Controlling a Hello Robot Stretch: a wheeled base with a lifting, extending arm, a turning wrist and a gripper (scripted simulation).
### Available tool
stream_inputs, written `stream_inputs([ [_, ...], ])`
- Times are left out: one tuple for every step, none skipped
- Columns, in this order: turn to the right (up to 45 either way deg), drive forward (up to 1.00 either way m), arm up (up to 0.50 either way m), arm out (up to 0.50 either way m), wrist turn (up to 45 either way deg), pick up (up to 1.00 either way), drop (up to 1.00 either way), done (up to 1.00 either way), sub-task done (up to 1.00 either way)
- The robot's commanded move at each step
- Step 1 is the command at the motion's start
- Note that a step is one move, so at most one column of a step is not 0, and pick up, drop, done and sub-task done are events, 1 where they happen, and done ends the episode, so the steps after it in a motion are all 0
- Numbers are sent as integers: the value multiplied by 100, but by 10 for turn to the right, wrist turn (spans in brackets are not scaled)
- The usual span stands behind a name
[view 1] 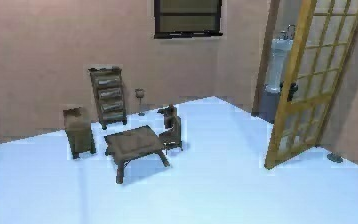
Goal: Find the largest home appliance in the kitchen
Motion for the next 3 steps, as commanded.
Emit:
stream_inputs([
  [450, 0, 0, 0, 0, 0, 0, 0, 0],
  [450, 0, 0, 0, 0, 0, 0, 0, 0],
  [360, 0, 0, 0, 0, 0, 0, 0, 0],
])
